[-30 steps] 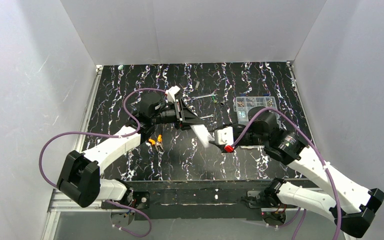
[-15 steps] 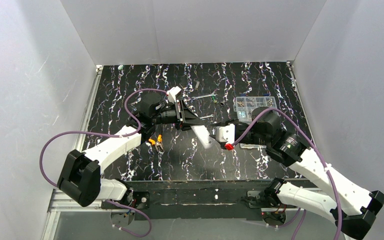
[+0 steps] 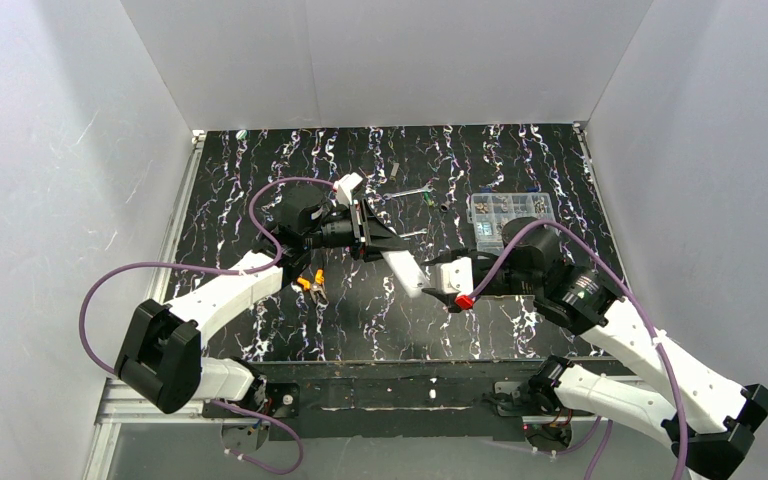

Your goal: Load the batteries into the remote control

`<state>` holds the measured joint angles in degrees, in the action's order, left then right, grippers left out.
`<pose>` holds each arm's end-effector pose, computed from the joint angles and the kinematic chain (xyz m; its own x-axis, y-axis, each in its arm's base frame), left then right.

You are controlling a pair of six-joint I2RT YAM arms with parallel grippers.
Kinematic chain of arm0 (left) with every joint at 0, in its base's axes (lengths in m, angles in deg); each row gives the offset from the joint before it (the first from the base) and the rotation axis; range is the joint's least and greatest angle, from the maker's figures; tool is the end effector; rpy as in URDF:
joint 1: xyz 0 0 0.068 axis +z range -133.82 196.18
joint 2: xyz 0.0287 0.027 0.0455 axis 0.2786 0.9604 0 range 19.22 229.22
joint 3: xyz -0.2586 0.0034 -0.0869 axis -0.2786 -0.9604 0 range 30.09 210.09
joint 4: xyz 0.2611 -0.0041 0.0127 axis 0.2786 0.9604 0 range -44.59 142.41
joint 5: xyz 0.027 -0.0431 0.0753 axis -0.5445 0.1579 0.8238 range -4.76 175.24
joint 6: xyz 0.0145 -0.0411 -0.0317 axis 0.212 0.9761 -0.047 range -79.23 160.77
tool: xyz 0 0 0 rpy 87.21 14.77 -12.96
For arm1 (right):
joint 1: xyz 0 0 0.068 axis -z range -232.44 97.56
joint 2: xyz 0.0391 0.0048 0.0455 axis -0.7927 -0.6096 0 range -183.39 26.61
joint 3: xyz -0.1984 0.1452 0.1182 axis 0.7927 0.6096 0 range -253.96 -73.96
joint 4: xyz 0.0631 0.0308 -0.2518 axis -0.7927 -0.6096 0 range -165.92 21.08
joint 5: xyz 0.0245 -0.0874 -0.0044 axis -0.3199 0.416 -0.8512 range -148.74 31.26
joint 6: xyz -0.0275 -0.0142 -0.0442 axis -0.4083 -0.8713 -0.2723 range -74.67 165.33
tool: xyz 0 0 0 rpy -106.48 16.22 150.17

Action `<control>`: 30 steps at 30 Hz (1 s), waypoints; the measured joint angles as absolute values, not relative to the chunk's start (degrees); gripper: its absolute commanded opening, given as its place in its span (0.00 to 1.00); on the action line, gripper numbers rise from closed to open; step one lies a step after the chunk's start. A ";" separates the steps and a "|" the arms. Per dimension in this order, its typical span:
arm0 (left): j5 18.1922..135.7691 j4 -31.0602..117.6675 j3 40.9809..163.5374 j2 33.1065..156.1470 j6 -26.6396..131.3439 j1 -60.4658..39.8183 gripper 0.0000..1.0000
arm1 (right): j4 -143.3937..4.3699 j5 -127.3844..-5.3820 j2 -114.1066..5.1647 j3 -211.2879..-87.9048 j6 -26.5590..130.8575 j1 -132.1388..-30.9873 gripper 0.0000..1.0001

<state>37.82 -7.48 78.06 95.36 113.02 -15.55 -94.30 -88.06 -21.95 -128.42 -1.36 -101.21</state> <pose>0.2330 -0.1748 0.3480 -0.7723 -0.2800 -0.5702 0.6206 -0.1411 -0.7713 0.1066 0.1483 0.3611 0.5478 -0.3375 -0.7655 -0.8184 -0.0266 -0.5740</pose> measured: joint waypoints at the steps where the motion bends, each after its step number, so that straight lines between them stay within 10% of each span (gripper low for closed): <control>1: 37.85 -7.48 78.06 95.36 112.98 -15.55 0.00 | -94.33 -88.06 -22.14 -128.44 -1.38 -101.21 0.55; 30: 38.26 -6.89 78.06 95.38 111.75 -15.31 0.00 | -92.60 -88.04 -24.13 -128.48 -0.73 -101.21 0.55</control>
<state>38.26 -6.89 78.06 95.38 111.75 -15.31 -92.60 -88.04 -24.13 -128.48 -0.73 -101.21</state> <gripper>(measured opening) 0.256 0.552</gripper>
